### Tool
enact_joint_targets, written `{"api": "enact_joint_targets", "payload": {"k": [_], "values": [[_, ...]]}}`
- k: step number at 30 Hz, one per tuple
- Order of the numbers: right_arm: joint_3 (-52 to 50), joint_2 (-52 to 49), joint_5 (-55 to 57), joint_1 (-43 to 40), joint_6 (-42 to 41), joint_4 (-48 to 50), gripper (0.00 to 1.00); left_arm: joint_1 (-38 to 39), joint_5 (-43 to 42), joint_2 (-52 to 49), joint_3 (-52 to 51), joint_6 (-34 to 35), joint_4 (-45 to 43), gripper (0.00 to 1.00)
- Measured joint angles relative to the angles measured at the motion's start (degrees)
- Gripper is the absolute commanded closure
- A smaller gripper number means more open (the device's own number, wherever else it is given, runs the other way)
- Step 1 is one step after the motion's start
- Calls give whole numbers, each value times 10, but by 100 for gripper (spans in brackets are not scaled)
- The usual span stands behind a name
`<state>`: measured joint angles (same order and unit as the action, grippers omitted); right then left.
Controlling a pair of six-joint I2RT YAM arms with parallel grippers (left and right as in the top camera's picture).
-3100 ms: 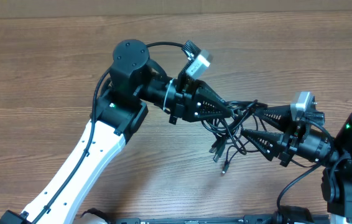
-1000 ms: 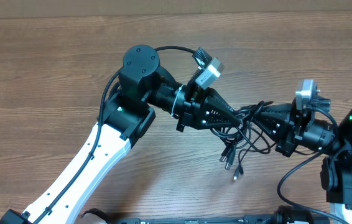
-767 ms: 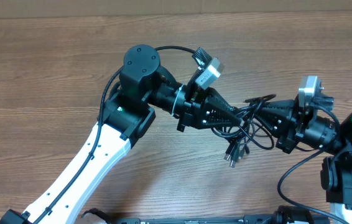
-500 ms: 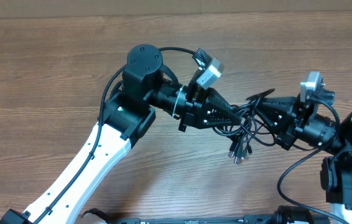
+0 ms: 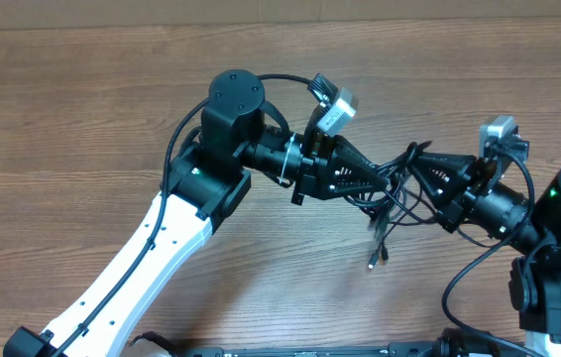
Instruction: Untangle cables
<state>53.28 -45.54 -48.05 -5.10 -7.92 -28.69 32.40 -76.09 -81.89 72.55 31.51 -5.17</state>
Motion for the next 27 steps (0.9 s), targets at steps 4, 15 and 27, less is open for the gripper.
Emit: {"api": "enact_joint_targets", "payload": {"k": [4, 15, 27], "values": [[1, 0, 45, 0, -4, -19, 96, 0, 2, 0, -2, 0, 0, 96], [3, -3, 129, -2, -5, -63, 96, 0, -18, -4, -2, -2, -4, 96], [3, -9, 132, -5, -10, -111, 87, -26, -42, -3, -2, -2, -4, 96]]}}
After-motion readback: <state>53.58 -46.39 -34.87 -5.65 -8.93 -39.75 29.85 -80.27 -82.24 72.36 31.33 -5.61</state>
